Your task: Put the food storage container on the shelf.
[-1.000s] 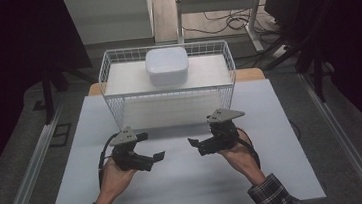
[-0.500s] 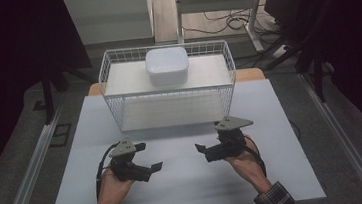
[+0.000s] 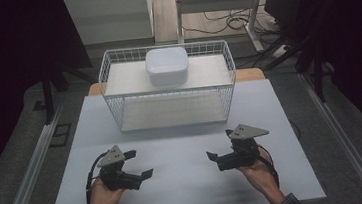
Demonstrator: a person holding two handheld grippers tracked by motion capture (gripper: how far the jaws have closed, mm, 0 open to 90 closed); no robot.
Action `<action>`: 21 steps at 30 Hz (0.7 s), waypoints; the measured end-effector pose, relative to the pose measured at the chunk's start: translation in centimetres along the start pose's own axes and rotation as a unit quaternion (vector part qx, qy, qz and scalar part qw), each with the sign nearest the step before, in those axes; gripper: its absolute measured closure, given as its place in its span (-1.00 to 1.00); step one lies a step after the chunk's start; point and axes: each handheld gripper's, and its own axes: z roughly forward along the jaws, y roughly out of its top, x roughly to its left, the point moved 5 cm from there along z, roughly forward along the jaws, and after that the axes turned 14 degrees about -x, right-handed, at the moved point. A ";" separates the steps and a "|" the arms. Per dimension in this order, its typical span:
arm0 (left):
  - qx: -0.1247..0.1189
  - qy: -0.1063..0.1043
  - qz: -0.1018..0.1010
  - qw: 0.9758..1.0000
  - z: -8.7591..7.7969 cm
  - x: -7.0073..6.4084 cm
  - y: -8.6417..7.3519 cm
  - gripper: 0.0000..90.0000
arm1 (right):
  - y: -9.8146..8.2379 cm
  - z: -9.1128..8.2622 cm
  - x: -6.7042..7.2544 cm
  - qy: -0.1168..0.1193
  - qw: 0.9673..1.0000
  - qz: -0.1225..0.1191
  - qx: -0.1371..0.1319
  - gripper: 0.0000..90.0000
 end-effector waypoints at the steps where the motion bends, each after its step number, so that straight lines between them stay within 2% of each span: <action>1: 0.000 0.002 -0.001 1.000 -0.2 0.0 -0.1 -0.92 | -0.2 -0.2 -0.1 -0.003 1.000 0.000 0.002 -1.00; 13: 0.007 0.023 0.006 1.000 -2.4 0.0 -1.4 -0.92 | -2.4 -2.6 -0.9 -0.028 1.000 0.004 0.008 -1.00; 21: 0.011 0.039 -0.003 0.999 -3.8 0.4 -2.4 -0.92 | -3.7 -4.2 -1.4 -0.045 0.999 0.006 0.020 -1.00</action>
